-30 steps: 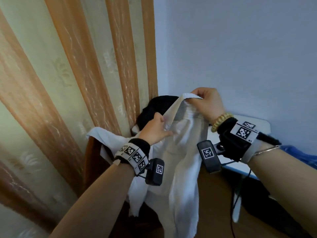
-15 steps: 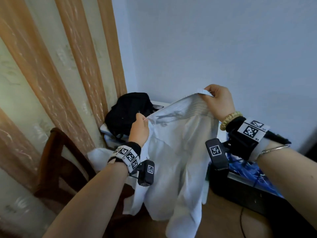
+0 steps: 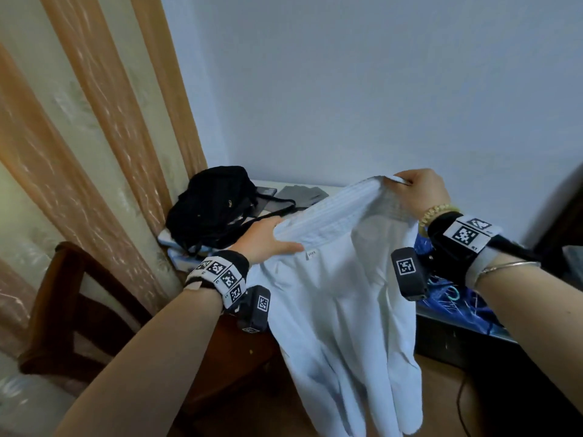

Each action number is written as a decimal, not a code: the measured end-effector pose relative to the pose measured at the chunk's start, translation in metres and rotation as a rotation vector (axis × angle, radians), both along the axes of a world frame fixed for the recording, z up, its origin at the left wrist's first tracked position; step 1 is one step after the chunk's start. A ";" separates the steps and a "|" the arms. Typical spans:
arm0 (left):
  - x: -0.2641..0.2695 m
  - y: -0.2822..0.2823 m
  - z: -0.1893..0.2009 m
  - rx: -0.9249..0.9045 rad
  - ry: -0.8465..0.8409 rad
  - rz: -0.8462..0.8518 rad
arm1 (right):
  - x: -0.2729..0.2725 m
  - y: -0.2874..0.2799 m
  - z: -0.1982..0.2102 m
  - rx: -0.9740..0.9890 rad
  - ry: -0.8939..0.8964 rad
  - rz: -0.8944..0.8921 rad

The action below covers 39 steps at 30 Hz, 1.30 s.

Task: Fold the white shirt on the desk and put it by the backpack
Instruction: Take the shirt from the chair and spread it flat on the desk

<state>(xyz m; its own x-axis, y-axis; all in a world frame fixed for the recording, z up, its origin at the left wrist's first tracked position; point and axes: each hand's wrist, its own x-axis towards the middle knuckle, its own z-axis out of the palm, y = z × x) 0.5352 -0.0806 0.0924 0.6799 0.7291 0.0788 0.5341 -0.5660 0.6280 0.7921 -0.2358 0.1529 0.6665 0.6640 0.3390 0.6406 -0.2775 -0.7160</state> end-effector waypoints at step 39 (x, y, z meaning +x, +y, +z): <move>0.107 0.268 0.002 -0.243 -0.020 0.377 | 0.087 0.191 -0.069 0.162 0.334 -0.276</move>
